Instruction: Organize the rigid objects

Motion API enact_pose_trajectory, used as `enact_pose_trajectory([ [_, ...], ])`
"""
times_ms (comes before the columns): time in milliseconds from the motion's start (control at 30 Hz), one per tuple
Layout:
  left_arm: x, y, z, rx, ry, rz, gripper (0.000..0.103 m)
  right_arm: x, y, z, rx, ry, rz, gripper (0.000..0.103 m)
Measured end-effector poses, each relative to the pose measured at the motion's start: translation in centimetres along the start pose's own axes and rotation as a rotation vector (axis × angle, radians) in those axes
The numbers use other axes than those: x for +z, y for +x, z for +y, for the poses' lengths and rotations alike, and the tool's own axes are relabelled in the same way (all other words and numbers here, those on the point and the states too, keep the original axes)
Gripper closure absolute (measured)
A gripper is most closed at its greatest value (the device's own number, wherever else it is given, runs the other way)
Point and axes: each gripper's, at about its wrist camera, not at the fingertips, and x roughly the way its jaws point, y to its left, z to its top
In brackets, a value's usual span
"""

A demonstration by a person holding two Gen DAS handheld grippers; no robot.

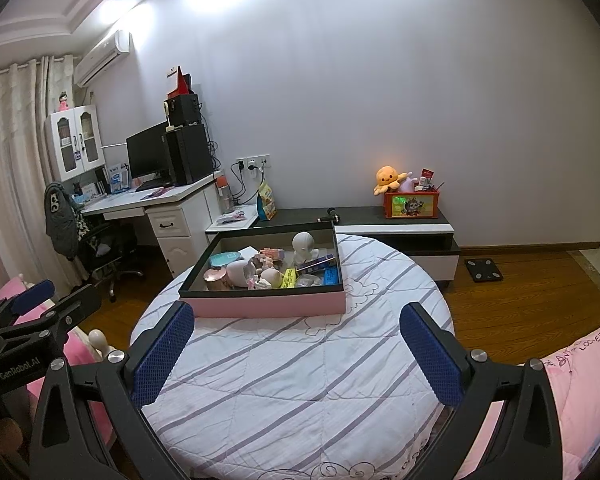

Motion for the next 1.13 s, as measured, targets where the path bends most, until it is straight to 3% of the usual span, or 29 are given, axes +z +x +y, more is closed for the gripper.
enact_pose_trajectory([
  [433,-0.5,0.4,-0.9,0.036,0.035,0.011,0.000,-0.3,-0.1,-0.1,0.001,-0.002,0.007,0.000],
  [667,-0.4,0.7,-0.5,-0.019,0.000,0.022,0.000,-0.2,0.0,-0.1,-0.001,-0.002,0.010,0.000],
  [1133,-0.5,0.9,-0.5,-0.044,-0.023,0.021,0.000,-0.3,0.0,-0.1,-0.003,-0.001,0.012,0.000],
])
